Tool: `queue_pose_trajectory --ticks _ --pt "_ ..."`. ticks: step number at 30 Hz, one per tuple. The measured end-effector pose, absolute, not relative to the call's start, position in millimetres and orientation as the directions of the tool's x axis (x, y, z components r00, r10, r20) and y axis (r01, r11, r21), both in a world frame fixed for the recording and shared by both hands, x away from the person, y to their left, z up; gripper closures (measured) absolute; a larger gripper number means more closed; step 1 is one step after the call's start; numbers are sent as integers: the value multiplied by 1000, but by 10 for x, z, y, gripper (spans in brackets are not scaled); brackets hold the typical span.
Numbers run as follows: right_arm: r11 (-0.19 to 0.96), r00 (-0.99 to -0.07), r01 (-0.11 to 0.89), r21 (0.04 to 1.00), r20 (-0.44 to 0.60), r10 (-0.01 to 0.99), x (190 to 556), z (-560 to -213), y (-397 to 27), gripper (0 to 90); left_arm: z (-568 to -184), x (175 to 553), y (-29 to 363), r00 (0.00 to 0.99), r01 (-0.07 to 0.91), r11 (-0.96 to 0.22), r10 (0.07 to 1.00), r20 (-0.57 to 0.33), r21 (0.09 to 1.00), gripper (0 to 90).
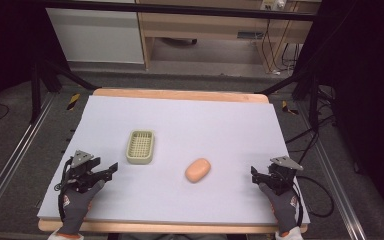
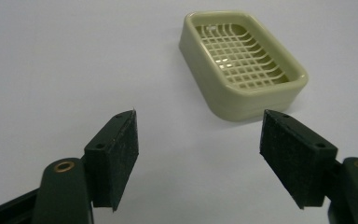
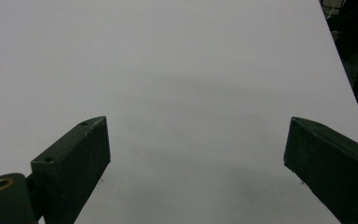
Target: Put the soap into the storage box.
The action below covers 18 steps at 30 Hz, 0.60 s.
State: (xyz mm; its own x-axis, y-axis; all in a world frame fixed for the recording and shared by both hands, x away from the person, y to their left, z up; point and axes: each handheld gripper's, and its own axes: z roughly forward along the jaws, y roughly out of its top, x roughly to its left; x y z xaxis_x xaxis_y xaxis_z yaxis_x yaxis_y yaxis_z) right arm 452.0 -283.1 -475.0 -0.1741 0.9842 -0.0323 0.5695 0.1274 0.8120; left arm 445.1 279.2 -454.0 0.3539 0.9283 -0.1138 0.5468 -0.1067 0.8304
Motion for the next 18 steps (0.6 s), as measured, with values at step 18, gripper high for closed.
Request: queue_pose_trajectory --ticks 18 --pt "128 -149 567 814 -51 987 4499 -4753 -2835 72 -4440 4438 2490 434 526 -144 893 -119 839 291"
